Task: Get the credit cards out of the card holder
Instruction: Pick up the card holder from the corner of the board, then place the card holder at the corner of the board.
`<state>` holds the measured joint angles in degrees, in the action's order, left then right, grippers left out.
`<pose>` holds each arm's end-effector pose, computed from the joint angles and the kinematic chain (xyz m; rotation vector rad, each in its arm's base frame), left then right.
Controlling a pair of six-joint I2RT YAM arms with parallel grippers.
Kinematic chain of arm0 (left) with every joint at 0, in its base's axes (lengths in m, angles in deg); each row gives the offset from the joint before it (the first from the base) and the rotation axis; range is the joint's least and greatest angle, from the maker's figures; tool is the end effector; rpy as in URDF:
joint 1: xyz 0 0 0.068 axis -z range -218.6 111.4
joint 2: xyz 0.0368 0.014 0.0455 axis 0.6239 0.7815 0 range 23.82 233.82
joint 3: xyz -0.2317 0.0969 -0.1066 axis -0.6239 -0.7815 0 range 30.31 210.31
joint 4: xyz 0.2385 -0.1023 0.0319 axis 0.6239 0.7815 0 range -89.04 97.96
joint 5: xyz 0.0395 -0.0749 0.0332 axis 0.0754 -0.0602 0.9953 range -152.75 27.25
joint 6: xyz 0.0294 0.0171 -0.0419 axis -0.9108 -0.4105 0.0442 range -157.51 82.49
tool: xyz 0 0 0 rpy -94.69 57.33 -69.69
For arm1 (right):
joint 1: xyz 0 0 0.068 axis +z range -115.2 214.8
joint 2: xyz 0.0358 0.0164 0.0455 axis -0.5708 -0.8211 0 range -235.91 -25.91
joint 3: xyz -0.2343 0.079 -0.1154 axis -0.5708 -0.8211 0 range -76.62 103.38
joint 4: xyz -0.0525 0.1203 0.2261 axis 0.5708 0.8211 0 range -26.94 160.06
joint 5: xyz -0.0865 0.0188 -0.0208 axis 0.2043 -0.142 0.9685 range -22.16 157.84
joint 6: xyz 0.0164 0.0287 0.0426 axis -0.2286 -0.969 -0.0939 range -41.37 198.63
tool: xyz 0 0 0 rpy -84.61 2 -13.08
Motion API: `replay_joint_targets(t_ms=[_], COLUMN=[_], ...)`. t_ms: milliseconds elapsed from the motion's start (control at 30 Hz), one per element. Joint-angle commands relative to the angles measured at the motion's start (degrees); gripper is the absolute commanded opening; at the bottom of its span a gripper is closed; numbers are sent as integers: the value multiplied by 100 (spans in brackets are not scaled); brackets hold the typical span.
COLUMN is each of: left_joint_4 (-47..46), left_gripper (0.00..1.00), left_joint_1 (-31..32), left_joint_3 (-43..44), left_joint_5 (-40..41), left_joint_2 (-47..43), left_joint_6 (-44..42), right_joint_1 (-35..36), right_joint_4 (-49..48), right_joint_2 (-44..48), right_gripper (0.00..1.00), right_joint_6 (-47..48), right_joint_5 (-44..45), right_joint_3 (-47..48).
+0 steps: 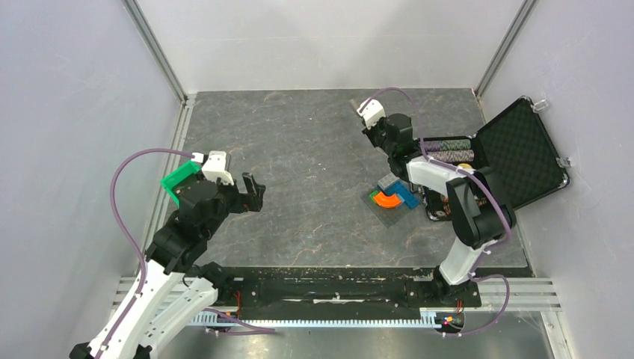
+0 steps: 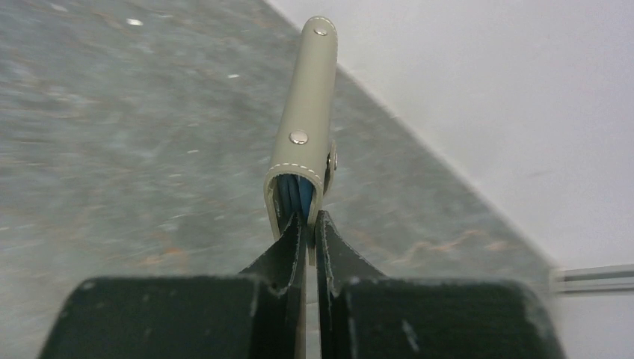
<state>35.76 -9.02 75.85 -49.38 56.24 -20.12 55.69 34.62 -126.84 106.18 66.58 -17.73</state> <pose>0.1112 -0.0536 0.3289 0.0528 1.9510 -0.3169 0.3723 0.1428 0.2275 -0.7561 1.6428 -0.0629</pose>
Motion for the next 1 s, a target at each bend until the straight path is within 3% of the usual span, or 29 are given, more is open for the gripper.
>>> replay_joint_targets(t_ms=[0,167,233,333,600,800,967], left_joint_4=[-88,-88,-91,-88,-51,223,371], left_gripper=[100,100,100,100,100,100,100], left_joint_1=[-39,-24,-28,-31,-29,-32,-26], left_joint_3=[87,87,73,67,83,286,373], left_joint_5=[-118,-266,-315,-375,-491,-791,-808], left_joint_2=[35,93,134,185,234,310,370], left_joint_6=[-184,-148,-148,-156,-59,540,838], right_joint_1=[191,956,1250,1471,2482,3808,5000], right_joint_4=[210,756,960,1089,1222,1707,1277], right_joint_2=[864,1598,1901,2271,3251,3655,3886], right_gripper=[0,0,0,0,0,0,0], right_joint_6=[-2068,-2741,-3345,-4178,-4617,-3368,-2133], right_joint_5=[-840,-751,-393,-635,-71,1663,3412], right_joint_3=[-345,-835,-1078,-1509,-2608,-2817,-3376])
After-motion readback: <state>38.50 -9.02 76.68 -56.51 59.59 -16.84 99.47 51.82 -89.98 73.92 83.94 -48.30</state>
